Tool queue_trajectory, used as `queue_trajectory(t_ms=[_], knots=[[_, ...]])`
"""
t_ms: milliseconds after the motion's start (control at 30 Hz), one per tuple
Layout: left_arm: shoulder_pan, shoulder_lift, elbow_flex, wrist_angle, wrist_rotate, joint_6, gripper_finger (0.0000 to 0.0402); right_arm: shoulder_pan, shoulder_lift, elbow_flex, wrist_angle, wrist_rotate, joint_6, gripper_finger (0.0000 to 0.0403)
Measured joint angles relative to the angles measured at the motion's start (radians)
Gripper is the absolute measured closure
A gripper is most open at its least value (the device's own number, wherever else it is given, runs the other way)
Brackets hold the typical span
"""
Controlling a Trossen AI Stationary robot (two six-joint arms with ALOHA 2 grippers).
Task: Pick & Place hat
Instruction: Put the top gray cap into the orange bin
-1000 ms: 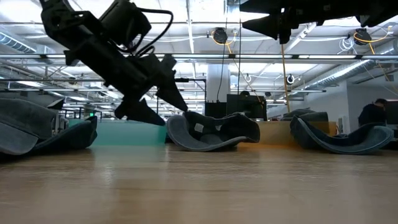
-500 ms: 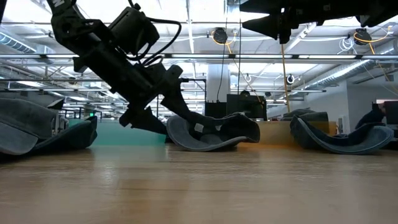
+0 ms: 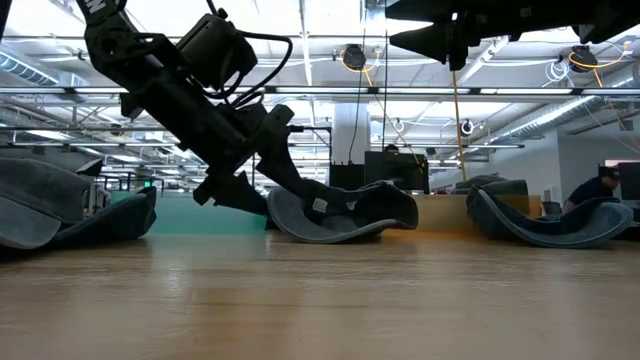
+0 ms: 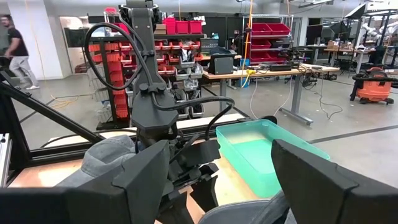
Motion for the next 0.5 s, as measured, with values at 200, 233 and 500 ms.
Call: queue_trajectory(t_ms=[200,233,500], knots=[[0.0,0.0,0.0,0.0,0.0,0.03,0.0169,0.0,0.0,0.0,0.0,0.0,0.0,0.0133],[0.0,0.0,0.0,0.0,0.0,0.03,0.0183,0.0,0.0,0.0,0.0,0.0,0.0,0.0133],[0.0,0.0,0.0,0.0,0.007,0.061,0.0319,0.0,0.0,0.0,0.0,0.0,0.0,0.0133]])
